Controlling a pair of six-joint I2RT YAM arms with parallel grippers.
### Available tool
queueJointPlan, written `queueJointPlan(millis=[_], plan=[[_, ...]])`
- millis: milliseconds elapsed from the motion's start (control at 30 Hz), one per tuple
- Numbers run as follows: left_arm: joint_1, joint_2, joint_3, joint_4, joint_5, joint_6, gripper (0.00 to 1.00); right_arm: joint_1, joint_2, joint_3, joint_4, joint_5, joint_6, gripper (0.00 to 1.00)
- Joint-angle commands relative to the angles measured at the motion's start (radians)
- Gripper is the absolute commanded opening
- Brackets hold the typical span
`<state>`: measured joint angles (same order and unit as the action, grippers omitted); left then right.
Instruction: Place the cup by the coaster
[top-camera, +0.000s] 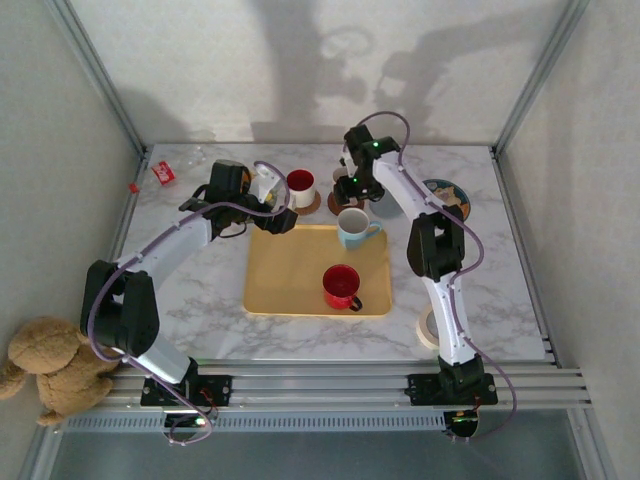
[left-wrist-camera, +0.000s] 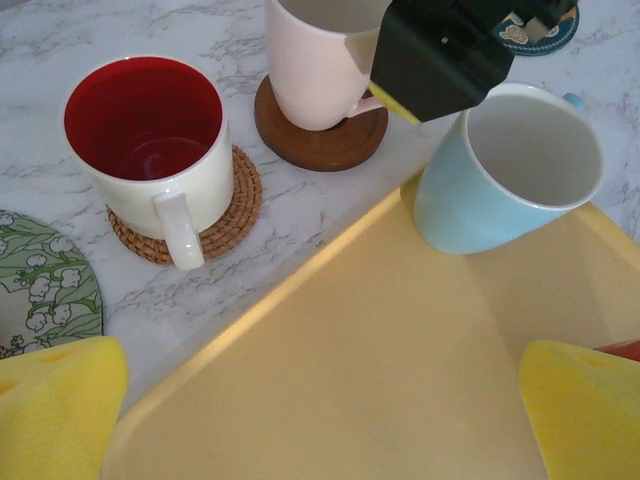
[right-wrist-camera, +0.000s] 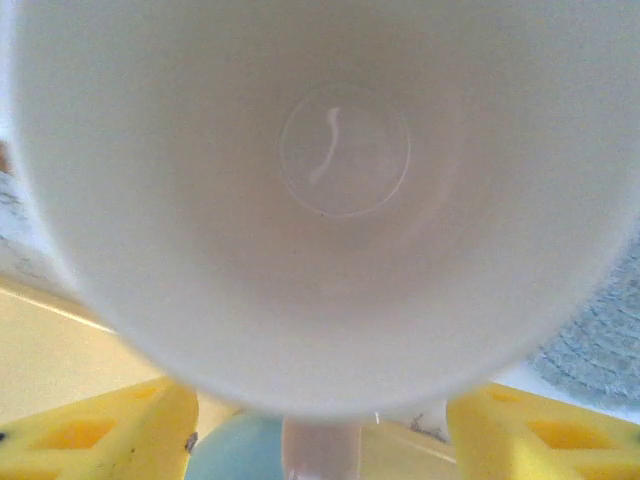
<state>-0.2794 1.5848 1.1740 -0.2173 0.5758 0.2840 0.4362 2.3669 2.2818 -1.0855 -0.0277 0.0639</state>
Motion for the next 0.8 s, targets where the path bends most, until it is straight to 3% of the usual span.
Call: queueJointPlan(millis=[0,233,333,633,767], plan=[[0.008,-0.029,0.009,0.012,-0.011,-0.017,1.0,-0.005,-0.069,-0.016,-0.008,0.007,-0.012,0.71],[0.008,-0.056,0.023,-0.007,-0.043,-0.017,1.0,-0.004,-0.14,-0.029,-0.006,0.028,-0.007,0.85],[0.006,-0.094,0.03,0.008,-0.051,-0.051,1.0,-0.007,-0.187,-0.04,-0.003,0.018,-0.03,0.98],[-0.018,-0.195,0.038,-0.02,-0.07,-0.024,1.0,-0.037,-0.347,-0.162,-0.021,0.006,-0.127,0.99],[-0.04,-0.243,0.002,-0.011,-0.073,-0.014,1.0,-0.091,-0.458,-0.32,0.031,-0.116,-0.145,0.99]])
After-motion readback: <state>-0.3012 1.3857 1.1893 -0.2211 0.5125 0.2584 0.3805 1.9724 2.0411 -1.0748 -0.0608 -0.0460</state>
